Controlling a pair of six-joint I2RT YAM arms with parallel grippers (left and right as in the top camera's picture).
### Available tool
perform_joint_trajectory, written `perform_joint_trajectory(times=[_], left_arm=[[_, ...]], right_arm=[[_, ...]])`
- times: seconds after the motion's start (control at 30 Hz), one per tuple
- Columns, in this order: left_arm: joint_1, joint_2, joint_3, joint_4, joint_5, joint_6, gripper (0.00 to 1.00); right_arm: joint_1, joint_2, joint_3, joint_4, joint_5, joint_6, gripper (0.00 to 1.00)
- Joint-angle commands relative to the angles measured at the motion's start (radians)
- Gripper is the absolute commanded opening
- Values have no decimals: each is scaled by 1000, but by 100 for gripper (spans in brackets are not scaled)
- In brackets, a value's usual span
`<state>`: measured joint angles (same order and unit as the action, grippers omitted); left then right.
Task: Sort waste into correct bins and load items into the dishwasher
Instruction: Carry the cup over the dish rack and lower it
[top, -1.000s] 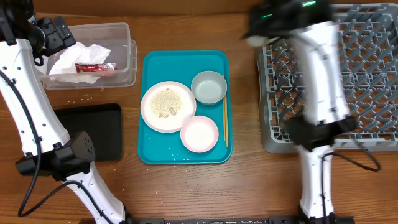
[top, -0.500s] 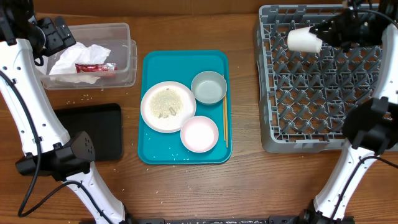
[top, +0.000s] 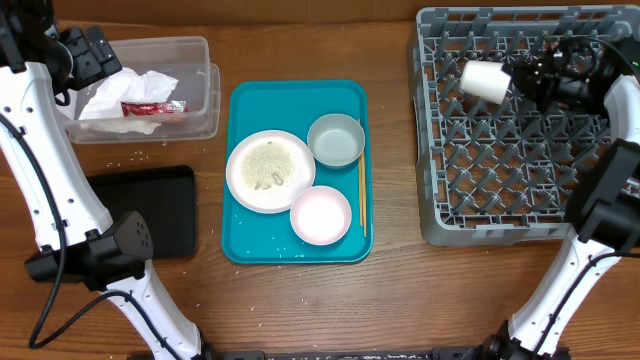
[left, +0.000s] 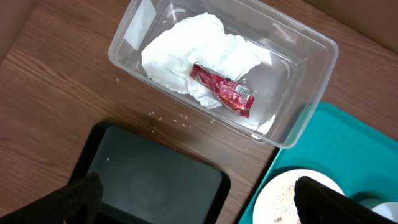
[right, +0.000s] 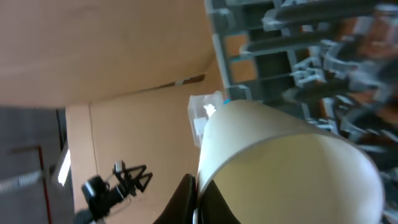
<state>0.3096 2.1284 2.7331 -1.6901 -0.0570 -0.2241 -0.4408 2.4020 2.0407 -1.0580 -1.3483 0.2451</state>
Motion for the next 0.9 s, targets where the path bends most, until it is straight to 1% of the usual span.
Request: perform_joint_trajectory(times=[0.0, 0.37, 0.47, 0.53, 0.57, 0.6, 0.87], left_arm=[[4, -8, -2, 1, -5, 22, 100], [4, -8, -2, 0, -5, 22, 100], [4, -8, -2, 0, -5, 22, 100], [4, -8, -2, 0, -5, 22, 100], [4, -8, -2, 1, -5, 22, 100], [4, -8, -2, 1, -5, 22, 100], [4, -8, -2, 1, -5, 22, 100]], right_arm=[[-27, -21, -3, -2, 76, 67, 4], [-42, -22, 14, -42, 169, 74, 9], [-44, -23, 35, -32, 67, 74, 4], [-41, -23, 37, 31, -101, 75, 4], [-35, -23, 37, 58, -157, 77, 4], [-29, -23, 36, 71, -168, 87, 4], [30, -21, 26, 53, 44, 124, 4]])
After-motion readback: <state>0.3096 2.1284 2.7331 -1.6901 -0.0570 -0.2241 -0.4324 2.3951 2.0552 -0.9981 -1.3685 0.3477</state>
